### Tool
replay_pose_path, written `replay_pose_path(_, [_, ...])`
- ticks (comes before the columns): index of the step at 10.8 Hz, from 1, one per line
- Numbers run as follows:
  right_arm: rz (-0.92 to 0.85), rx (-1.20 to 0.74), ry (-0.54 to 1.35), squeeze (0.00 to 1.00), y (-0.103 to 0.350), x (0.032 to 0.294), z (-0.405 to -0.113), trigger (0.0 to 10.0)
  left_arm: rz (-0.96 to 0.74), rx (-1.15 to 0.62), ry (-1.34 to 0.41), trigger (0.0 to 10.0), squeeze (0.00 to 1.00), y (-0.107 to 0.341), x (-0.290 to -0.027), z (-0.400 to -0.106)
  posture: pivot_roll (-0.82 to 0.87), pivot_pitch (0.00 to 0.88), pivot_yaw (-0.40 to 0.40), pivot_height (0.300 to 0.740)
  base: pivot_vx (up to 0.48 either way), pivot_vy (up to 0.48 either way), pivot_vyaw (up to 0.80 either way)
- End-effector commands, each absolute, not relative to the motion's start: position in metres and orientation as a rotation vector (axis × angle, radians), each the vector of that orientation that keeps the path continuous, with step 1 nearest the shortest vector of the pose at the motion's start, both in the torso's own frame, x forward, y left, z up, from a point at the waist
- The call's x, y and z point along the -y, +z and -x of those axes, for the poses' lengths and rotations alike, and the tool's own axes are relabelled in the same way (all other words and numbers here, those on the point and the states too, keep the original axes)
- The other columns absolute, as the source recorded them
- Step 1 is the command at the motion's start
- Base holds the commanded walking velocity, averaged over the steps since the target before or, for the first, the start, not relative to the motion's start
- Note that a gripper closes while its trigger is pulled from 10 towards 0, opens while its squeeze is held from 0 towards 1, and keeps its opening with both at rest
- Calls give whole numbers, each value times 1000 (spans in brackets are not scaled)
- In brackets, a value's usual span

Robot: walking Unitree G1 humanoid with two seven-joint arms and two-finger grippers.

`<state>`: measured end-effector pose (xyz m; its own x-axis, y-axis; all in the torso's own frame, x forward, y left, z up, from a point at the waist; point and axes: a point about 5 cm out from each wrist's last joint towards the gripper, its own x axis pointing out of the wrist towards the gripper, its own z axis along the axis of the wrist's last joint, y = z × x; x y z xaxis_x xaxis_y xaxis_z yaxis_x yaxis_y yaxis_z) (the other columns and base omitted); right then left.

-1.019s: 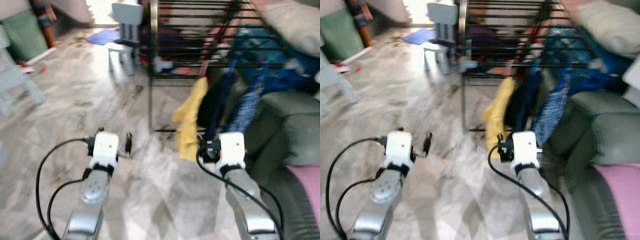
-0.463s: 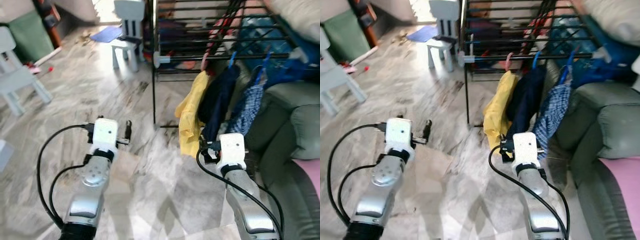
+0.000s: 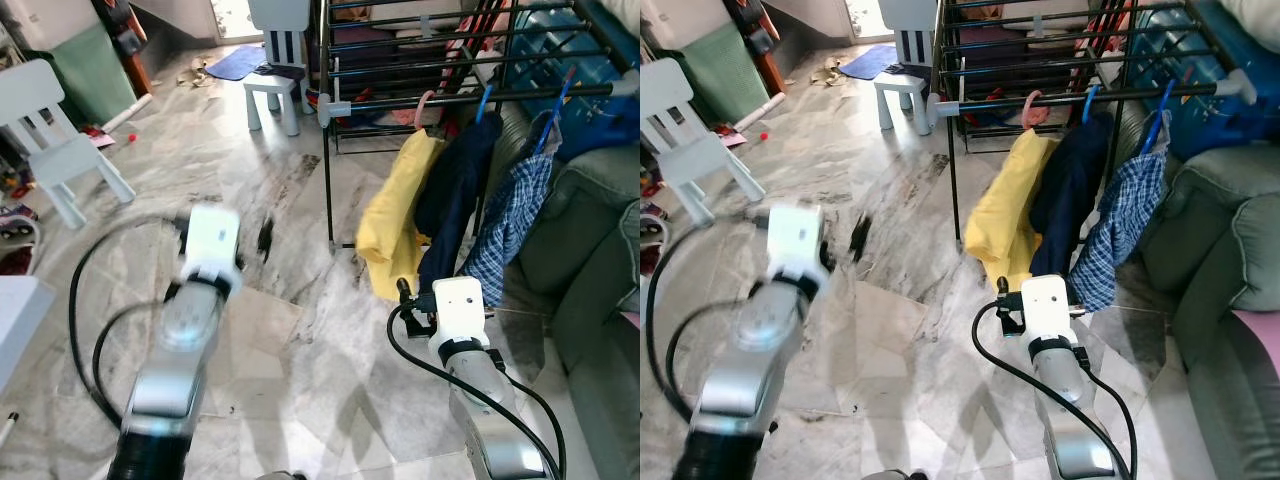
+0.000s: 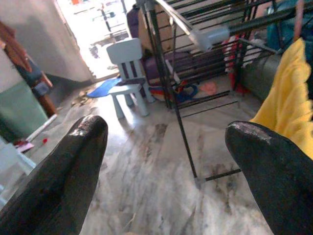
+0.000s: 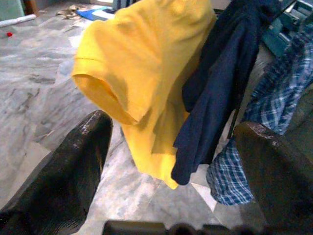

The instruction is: Hang hanger

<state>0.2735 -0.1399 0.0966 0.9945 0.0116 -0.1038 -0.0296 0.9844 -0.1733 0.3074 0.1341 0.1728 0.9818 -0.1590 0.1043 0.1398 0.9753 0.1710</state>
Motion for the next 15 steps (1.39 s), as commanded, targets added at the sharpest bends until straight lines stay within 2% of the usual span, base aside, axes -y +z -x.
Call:
replay_pose_path(1, [180, -63, 18, 0, 105, 140, -274, 10000, -170, 111, -156, 10000, 0, 172, -134, -308, -1, 147, 125, 740, 0, 0, 0])
replay_pose_path(6, [174, -49, -8, 0, 107, 147, -279, 10000, -147, 63, -105, 10000, 0, 156, -137, -300, -5, 130, 102, 740, 0, 0, 0])
replay_pose_path(9, [111, -67, -107, 0, 111, 167, -267, 10000, -22, 6, -160, 10000, 0, 132, -123, -281, -66, 166, 58, 740, 0, 0, 0])
replay_pose_path(11, [144, -86, -66, 0, 110, 168, -264, 10000, 19, 9, -179, 10000, 0, 130, -115, -278, -73, 189, 25, 740, 0, 0, -772])
replay_pose_path(13, [155, -92, -48, 0, 112, 169, -268, 10000, 43, 1, -179, 10000, 0, 124, -110, -273, -79, 193, -7, 740, 304, 0, -800])
replay_pose_path(15, [167, -74, -28, 0, 118, 165, -274, 10000, 64, 5, -185, 10000, 0, 125, -108, -276, -89, 179, 1, 740, 292, 381, 0])
